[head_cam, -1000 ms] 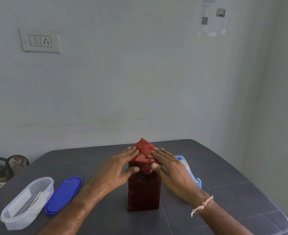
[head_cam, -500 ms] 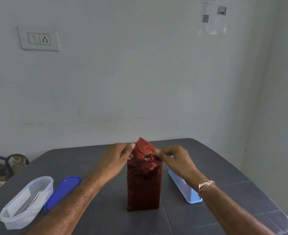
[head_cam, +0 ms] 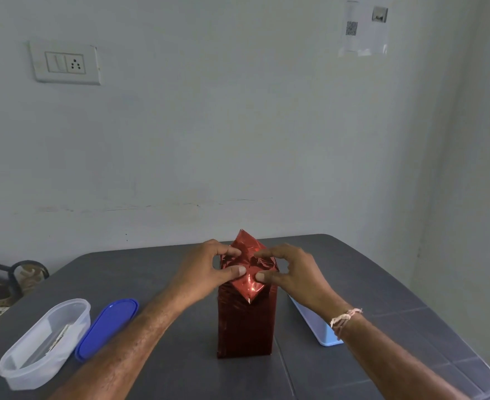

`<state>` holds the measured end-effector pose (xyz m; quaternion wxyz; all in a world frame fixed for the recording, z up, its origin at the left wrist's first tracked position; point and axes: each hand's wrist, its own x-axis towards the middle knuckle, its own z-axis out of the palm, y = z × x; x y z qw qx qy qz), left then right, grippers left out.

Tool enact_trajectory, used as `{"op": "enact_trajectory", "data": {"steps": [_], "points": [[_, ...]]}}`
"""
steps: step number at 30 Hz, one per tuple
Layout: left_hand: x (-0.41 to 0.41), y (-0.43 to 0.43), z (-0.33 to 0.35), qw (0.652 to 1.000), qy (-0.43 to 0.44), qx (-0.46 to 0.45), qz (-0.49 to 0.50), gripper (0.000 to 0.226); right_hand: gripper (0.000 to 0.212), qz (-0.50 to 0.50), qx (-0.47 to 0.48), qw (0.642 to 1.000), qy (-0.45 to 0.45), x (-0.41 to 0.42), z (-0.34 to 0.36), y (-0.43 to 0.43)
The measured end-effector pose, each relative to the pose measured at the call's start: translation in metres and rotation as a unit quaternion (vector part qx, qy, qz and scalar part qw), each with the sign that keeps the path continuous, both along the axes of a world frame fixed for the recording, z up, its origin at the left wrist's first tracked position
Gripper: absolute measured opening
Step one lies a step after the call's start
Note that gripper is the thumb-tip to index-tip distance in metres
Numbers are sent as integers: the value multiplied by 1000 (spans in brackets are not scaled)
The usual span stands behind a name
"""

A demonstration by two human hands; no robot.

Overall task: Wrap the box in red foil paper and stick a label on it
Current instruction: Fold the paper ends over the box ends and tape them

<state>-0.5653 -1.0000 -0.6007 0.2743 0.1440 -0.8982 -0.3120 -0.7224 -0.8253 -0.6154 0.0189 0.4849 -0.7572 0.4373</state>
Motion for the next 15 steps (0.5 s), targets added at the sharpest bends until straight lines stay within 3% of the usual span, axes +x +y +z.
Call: {"op": "enact_trajectory", "data": {"steps": [6,15], "points": [[-4,-2,1,1000,-7,12,-2,59,51,-3,19,998,58,5,0,-2],[-9,-2,-2,999,1,33,-4,58,61,3,1,999,53,4,-3,-3]]}}
